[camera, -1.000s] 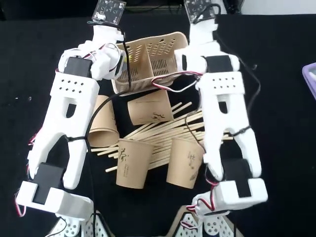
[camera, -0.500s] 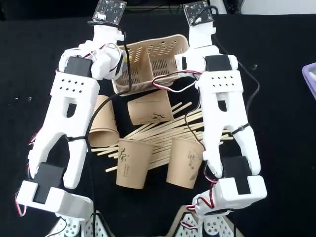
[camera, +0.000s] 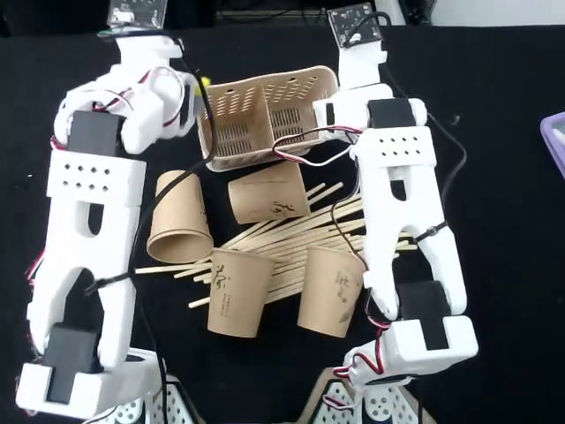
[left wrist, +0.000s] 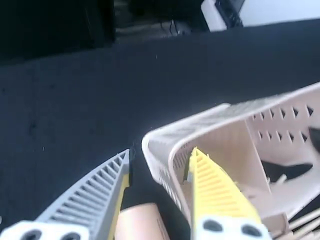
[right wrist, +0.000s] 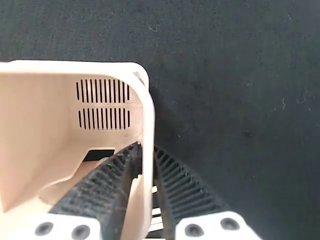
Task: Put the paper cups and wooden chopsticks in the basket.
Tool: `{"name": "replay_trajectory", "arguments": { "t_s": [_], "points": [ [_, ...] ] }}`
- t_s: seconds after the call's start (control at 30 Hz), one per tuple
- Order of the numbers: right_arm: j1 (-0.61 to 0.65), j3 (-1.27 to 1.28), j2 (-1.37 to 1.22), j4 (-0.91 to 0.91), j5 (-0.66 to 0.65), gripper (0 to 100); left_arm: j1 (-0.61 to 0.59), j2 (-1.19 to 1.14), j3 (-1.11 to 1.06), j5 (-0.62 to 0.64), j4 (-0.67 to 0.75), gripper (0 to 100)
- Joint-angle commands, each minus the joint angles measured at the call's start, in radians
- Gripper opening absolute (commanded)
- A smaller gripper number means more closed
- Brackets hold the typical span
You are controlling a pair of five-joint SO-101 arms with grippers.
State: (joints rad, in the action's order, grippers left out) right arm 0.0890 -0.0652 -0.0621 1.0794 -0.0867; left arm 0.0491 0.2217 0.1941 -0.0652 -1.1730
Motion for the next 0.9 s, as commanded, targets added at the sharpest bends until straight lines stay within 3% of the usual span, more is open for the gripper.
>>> {"name": "replay_trajectory", "arguments": {
  "t_s": [0.0,0.37,0.67,0.73,0.8,0.87],
  "points": [
    [-0.002,-0.044,0.076,0.018,0.084,1.0,-0.007,0.035,0.024,0.008,-0.063,20],
    [0.026,-0.088,0.073,0.091,0.091,1.0,0.004,0.032,-0.058,0.009,-0.124,20],
    [0.028,-0.081,0.067,0.086,0.089,1.1,-0.022,0.044,-0.332,0.009,0.126,19],
    [0.028,-0.081,0.067,0.091,0.089,1.1,-0.027,0.044,-0.348,0.009,0.17,14],
    [0.028,-0.081,0.067,0.1,0.089,1.1,-0.03,0.044,-0.349,0.009,0.195,2],
    [0.025,-0.088,0.07,0.146,0.089,1.1,-0.03,0.044,-0.349,0.009,0.189,5]
  ]
}}
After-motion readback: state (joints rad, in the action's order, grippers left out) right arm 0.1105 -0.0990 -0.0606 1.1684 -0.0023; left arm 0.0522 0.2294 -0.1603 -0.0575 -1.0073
